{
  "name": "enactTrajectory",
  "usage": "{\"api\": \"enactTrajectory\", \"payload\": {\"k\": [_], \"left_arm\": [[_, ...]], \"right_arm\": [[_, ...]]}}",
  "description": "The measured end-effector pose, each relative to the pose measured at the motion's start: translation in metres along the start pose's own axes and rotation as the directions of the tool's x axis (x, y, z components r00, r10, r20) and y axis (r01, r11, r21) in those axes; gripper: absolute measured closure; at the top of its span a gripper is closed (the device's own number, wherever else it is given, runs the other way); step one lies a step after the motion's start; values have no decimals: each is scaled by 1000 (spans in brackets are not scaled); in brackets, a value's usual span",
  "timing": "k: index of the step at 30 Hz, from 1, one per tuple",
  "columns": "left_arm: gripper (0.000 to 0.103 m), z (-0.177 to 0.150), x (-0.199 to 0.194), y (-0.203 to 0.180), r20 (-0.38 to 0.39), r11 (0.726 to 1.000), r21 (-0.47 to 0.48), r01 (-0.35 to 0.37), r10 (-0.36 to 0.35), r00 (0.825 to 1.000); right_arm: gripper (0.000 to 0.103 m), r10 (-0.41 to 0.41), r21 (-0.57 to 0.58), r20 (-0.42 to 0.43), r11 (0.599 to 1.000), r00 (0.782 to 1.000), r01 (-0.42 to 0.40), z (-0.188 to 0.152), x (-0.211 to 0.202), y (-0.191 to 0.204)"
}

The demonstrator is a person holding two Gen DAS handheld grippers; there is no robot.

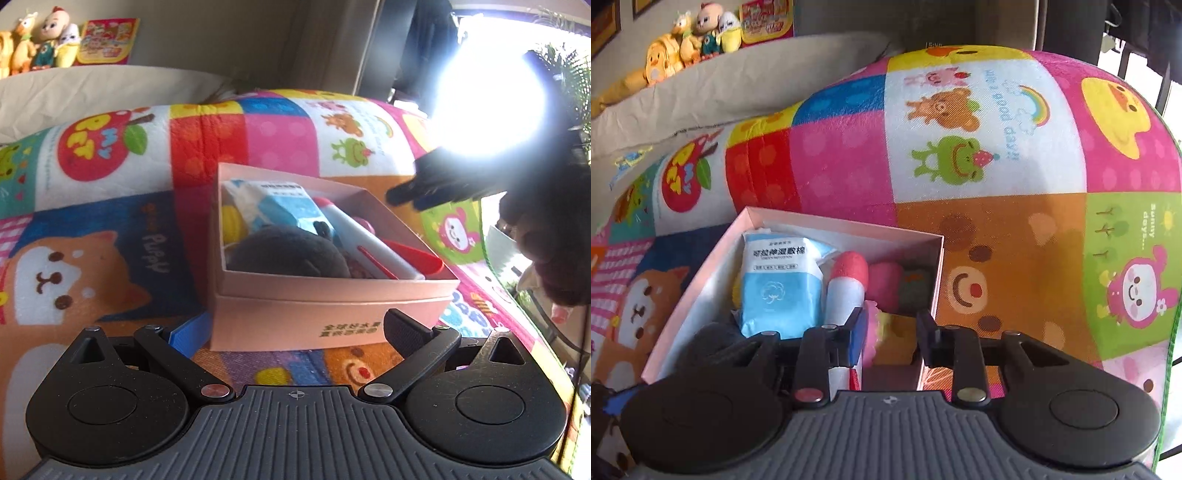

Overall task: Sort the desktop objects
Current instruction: 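Open the right tool and lift it out of the pink box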

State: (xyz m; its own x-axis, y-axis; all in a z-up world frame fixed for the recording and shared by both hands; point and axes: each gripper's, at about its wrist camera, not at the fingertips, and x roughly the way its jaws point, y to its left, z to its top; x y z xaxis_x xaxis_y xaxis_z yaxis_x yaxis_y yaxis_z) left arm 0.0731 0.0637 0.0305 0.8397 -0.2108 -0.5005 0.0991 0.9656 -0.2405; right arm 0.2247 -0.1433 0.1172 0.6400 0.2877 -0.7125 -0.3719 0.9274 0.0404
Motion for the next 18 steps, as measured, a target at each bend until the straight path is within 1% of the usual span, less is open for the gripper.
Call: {"api": "enactTrajectory", "payload": {"k": [1, 3, 4, 5, 8, 10, 12, 13, 15, 16, 17, 18], "left_arm": [[0, 0, 1, -3, 4, 1000, 11, -15, 15, 1000], [0, 0, 2, -7, 0, 999, 15, -29, 29, 1000], [0, 0, 3, -9, -1, 999, 12, -31, 31, 1000], [0, 0, 4, -11, -3, 999, 13, -34, 34, 999], [0, 2, 9, -15, -13, 999, 13, -33, 33, 999], [0, 3, 11, -19, -25, 999, 17, -50, 50, 998], [0, 3, 7, -21, -36, 998, 11, -67, 67, 997], [0, 3, 3, -22, -37, 997, 4, -72, 72, 997], [0, -1, -10, -22, -42, 997, -7, -80, 80, 996], [0, -3, -15, -22, -61, 995, -6, -97, 97, 993], [0, -6, -21, -22, -77, 992, 2, -128, 128, 989], [0, -9, -27, -23, -75, 987, 15, -161, 162, 984]], "right_arm": [[63, 2, 6, 28, 1000, 1000, -2, -4, -11, -4], [42, 5, 7, 85, 1000, 996, -6, -17, -33, -12], [37, 7, 0, 101, 1000, 995, -7, -25, -41, -15], [34, 5, -9, 108, 1000, 994, -4, -33, -48, -18], [31, -3, -26, 104, 1000, 995, 6, -57, -60, -23], [27, -23, -29, 112, 999, 993, 27, -74, -65, -25], [17, -39, -18, 124, 999, 992, 41, -92, -71, -25], [14, -34, -4, 130, 999, 991, 35, -100, -74, -27], [0, -14, 50, 134, 999, 991, 7, -120, -81, -31], [0, -4, 75, 133, 997, 991, -6, -130, -83, -33], [0, 8, 94, 124, 995, 992, -19, -140, -85, -34], [0, 16, 104, 113, 994, 993, -28, -150, -85, -34]]}}
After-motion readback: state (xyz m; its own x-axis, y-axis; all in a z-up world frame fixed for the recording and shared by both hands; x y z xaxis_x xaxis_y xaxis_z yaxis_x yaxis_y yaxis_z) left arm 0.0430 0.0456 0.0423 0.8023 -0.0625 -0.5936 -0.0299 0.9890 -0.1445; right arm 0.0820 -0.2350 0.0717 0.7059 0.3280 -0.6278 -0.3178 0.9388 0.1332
